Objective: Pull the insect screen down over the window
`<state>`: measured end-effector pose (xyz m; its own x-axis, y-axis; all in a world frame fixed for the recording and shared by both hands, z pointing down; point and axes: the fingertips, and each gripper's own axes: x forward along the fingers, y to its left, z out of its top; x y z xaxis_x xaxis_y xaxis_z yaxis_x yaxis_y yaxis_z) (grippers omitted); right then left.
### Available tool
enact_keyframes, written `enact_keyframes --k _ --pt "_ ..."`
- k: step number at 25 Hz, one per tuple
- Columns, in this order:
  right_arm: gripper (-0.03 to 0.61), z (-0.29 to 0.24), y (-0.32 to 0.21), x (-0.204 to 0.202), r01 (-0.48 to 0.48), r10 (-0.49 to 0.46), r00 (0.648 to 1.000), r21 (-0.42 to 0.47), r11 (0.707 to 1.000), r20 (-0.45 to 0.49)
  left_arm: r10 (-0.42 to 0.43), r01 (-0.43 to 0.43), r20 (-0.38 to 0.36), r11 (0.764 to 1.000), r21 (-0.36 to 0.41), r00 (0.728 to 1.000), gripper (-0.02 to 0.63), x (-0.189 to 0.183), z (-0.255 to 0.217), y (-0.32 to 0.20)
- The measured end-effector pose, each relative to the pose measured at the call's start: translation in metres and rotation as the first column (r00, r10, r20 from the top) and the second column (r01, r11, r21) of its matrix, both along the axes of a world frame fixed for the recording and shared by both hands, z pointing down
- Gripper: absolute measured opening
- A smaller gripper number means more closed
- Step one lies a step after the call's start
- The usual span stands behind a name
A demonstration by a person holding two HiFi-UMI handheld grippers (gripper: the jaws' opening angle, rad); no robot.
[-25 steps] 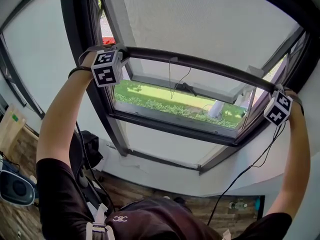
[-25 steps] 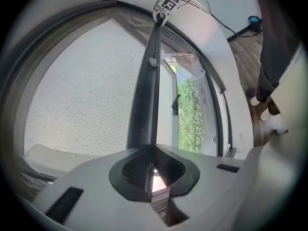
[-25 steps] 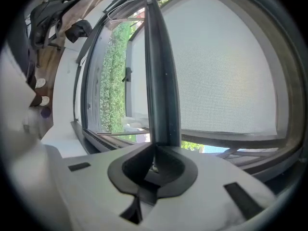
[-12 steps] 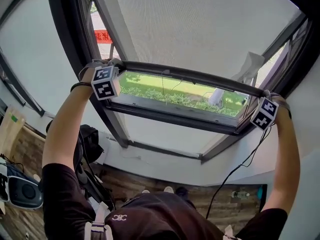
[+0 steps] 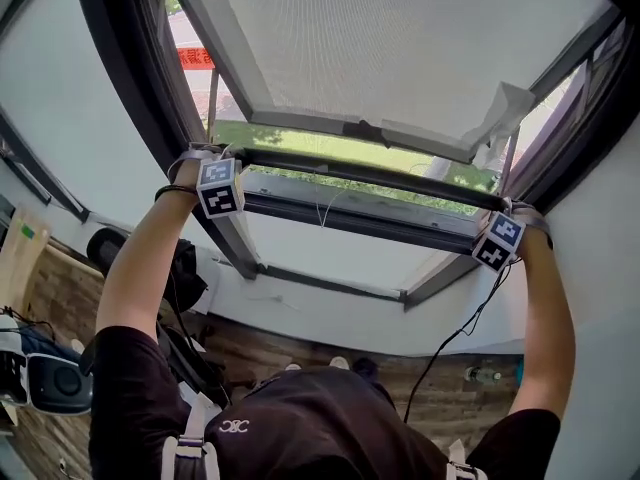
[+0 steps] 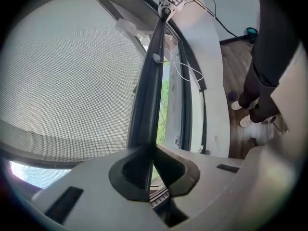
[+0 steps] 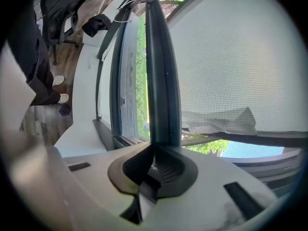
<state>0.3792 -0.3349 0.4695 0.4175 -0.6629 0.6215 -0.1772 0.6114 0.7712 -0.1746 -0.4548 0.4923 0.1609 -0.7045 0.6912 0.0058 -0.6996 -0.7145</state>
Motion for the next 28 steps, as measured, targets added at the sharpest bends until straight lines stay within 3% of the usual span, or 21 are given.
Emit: enact_keyframes --k 13,28 --pt "0.023 0.086 0.004 0.000 -0.031 0.030 0.999 -0.088 0.996 -0.011 -0.029 0.032 0.022 0.994 -0.109 0.999 0.020 -0.002 0.087 0.002" --pt "0.025 0.143 0.008 -0.001 -0.084 0.084 0.996 -0.013 0.996 -0.036 -0.032 0.043 0.068 0.986 -0.163 0.997 0.018 -0.002 0.142 0.004"
